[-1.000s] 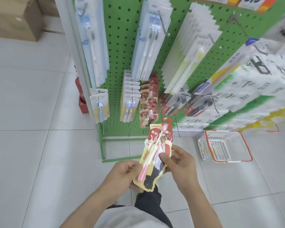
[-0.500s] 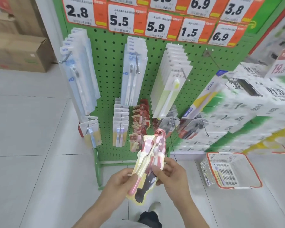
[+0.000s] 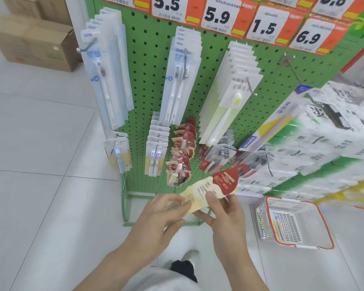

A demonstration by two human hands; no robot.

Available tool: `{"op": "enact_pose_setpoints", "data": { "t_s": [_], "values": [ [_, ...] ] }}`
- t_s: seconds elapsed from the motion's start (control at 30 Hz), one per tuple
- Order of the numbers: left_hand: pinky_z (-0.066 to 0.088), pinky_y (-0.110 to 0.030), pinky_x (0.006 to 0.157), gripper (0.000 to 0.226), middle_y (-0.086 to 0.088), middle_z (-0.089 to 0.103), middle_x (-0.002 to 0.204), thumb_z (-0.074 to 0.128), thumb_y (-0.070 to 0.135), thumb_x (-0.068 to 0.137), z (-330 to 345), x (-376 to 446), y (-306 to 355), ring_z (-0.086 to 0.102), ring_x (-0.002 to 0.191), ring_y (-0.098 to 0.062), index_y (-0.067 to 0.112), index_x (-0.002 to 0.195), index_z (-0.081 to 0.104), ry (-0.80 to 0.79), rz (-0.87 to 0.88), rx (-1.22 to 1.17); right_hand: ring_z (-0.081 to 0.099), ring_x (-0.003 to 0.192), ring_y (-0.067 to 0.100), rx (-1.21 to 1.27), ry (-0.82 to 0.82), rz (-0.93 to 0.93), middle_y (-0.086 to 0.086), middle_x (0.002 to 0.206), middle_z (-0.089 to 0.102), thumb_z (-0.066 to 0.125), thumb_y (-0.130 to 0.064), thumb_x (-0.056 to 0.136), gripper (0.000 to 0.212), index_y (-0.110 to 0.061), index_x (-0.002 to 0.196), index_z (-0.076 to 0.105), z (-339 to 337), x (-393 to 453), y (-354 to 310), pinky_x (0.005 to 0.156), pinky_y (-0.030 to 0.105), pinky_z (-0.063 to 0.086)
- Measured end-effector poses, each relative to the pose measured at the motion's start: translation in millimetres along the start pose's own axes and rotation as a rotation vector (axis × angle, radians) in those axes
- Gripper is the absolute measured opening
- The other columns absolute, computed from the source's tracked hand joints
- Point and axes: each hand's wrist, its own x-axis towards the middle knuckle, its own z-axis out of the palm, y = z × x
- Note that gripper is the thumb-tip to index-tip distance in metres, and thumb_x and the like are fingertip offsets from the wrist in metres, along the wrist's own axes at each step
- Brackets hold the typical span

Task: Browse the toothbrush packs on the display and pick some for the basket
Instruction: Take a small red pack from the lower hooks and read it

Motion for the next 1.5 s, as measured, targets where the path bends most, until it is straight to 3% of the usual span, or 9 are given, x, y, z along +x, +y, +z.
{"op": "enact_pose_setpoints", "data": {
  "t_s": [0.17, 0.23, 0.33, 0.47, 0.7, 0.9, 1.13, 1.4, 1.5],
  "values": [
    [0.040, -0.011, 0.099, 0.048, 0.043, 0.025, 0.140, 0.057, 0.062, 0.091, -11, -1, 10, 0.029, 0.135, 0.012, 0.060, 0.136, 0.040, 0.059, -0.204, -0.152, 0.073, 0.098, 0.038, -0.067, -0.049, 0.035, 0.019, 0.105, 0.075, 0.059, -0.003, 0.099, 0.019, 0.000, 0.116, 0.066, -5, 4, 2, 0.073, 0.042, 0.060],
    [0.045, -0.009, 0.091, 0.070, 0.046, 0.041, 0.131, 0.073, 0.042, 0.088, -15, 3, 12, 0.047, 0.120, 0.015, 0.068, 0.133, 0.026, 0.033, -0.329, -0.228, 0.073, 0.097, 0.041, -0.090, -0.080, 0.035, 0.023, 0.104, 0.075, 0.060, -0.004, 0.098, 0.018, 0.000, 0.114, 0.067, -6, 5, 3, 0.070, 0.043, 0.059],
    [0.055, -0.019, 0.077, 0.069, 0.021, 0.074, 0.105, 0.080, 0.021, 0.086, -16, 7, 8, 0.070, 0.094, 0.000, 0.049, 0.135, 0.040, -0.045, -0.485, -0.497, 0.075, 0.093, 0.036, -0.125, -0.134, 0.022, 0.017, 0.103, 0.077, 0.060, -0.002, 0.098, 0.018, -0.003, 0.115, 0.065, -4, 5, 2, 0.065, 0.036, 0.059],
    [0.058, -0.032, 0.079, 0.059, 0.013, 0.078, 0.100, 0.082, 0.023, 0.083, -17, 6, 5, 0.074, 0.088, -0.008, 0.038, 0.128, 0.049, -0.026, -0.524, -0.508, 0.076, 0.085, 0.026, -0.301, -0.118, -0.063, 0.010, 0.101, 0.077, 0.069, -0.004, 0.093, 0.021, -0.011, 0.113, 0.064, -3, 9, 2, 0.061, 0.036, 0.061],
    [0.060, -0.040, 0.082, 0.063, 0.012, 0.076, 0.101, 0.084, 0.024, 0.081, -14, 2, 2, 0.073, 0.089, -0.009, 0.048, 0.128, 0.049, -0.061, -0.528, -0.469, 0.072, 0.081, 0.010, -0.551, 0.007, -0.115, -0.023, 0.101, 0.068, 0.098, -0.011, 0.060, 0.096, -0.041, 0.134, 0.043, -8, 15, 7, 0.067, 0.038, 0.062],
    [0.058, -0.033, 0.083, 0.061, 0.018, 0.076, 0.101, 0.083, 0.028, 0.083, -17, -4, 3, 0.072, 0.089, -0.005, 0.044, 0.131, 0.048, -0.097, -0.522, -0.401, 0.073, 0.065, 0.018, -0.465, 0.101, -0.130, -0.003, 0.085, 0.077, 0.094, -0.010, 0.066, 0.065, -0.038, 0.115, 0.062, -11, 18, 2, 0.054, 0.026, 0.056],
    [0.060, -0.034, 0.078, 0.054, 0.022, 0.076, 0.095, 0.082, 0.028, 0.082, -23, -5, 6, 0.073, 0.083, -0.001, 0.041, 0.122, 0.048, -0.179, -0.536, -0.311, 0.074, 0.063, 0.024, -0.453, 0.126, -0.091, 0.004, 0.072, 0.077, 0.076, -0.023, 0.089, 0.019, -0.011, 0.099, 0.066, -19, 19, 0, 0.057, 0.025, 0.056],
    [0.059, -0.040, 0.073, 0.044, 0.015, 0.076, 0.078, 0.081, 0.046, 0.080, -21, -5, 7, 0.070, 0.070, -0.003, 0.040, 0.112, 0.052, -0.117, -0.579, -0.148, 0.065, 0.050, 0.017, -0.445, 0.072, -0.103, 0.007, 0.067, 0.075, 0.073, -0.017, 0.092, 0.014, -0.005, 0.088, 0.067, -26, 19, 1, 0.050, 0.023, 0.055],
    [0.058, -0.036, 0.074, 0.051, 0.018, 0.073, 0.092, 0.081, 0.049, 0.078, -18, -6, 3, 0.068, 0.077, 0.002, 0.044, 0.119, 0.051, -0.040, -0.547, -0.119, 0.063, 0.048, 0.018, -0.402, 0.029, -0.085, 0.011, 0.070, 0.076, 0.073, -0.014, 0.092, 0.013, -0.003, 0.089, 0.066, -26, 17, -1, 0.050, 0.027, 0.055]
  ]
}}
